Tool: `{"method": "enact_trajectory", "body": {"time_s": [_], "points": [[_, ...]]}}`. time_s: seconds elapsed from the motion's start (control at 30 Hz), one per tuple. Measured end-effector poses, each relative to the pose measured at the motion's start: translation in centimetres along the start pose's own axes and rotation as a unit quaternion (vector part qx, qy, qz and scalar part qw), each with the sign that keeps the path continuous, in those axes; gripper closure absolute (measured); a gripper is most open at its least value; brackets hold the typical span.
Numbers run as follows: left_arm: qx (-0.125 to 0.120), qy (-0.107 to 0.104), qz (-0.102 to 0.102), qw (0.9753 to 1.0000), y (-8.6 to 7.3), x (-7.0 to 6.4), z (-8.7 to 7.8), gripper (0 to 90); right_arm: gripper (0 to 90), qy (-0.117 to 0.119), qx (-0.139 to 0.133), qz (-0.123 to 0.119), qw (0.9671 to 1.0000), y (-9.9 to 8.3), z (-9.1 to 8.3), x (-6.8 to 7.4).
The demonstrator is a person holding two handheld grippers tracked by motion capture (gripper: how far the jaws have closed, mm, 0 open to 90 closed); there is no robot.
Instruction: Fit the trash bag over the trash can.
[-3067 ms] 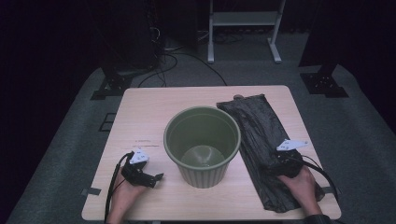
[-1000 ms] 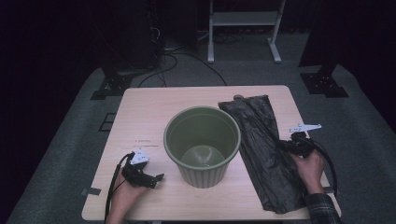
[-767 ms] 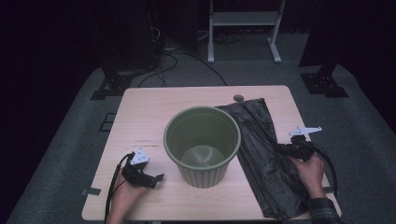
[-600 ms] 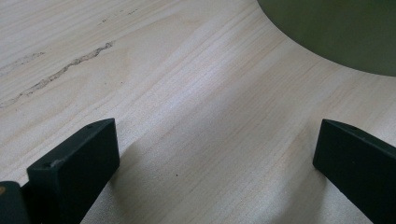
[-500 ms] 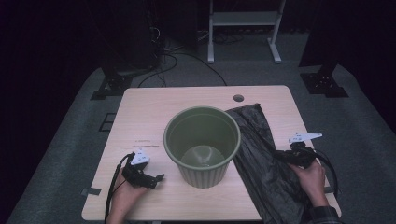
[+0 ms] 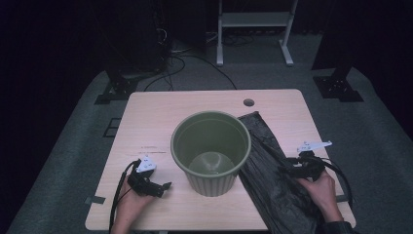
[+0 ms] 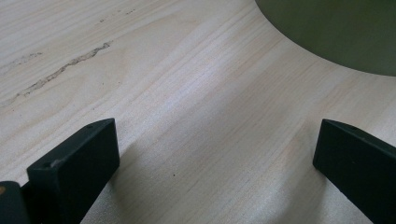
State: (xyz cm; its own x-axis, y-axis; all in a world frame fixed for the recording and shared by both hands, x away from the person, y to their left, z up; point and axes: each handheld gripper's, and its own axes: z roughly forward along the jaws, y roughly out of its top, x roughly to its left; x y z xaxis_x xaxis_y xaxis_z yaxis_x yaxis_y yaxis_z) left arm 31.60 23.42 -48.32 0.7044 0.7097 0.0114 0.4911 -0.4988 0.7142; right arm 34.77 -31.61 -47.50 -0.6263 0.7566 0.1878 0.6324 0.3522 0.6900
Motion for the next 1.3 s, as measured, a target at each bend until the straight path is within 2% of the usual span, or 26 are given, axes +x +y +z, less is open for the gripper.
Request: {"method": "enact_trajectory", "body": {"time_s": [0.03,0.2,0.63,0.83,1.3], "points": [[0.0,0.0,0.0,1.0,0.0,0.0,0.0,0.0,26.8,-0.006,0.001,-0.002,1.0,0.1,0.1,0.1],[0.0,0.0,0.0,1.0,0.0,0.0,0.0,0.0,19.4,-0.007,0.011,-0.01,0.9999,0.6,0.8,0.8],[0.0,0.0,0.001,1.0,0.0,0.0,0.0,0.0,12.9,0.035,0.0,-0.01,0.9994,1.6,2.5,2.5],[0.0,0.0,0.0,1.0,0.0,0.0,0.0,0.0,12.3,0.048,-0.005,-0.02,0.9986,2.5,3.2,3.5],[0.0,-0.001,0.0,1.0,0.0,-0.1,0.0,0.0,11.9,0.065,-0.008,-0.018,0.9977,4.0,4.7,4.6]]}}
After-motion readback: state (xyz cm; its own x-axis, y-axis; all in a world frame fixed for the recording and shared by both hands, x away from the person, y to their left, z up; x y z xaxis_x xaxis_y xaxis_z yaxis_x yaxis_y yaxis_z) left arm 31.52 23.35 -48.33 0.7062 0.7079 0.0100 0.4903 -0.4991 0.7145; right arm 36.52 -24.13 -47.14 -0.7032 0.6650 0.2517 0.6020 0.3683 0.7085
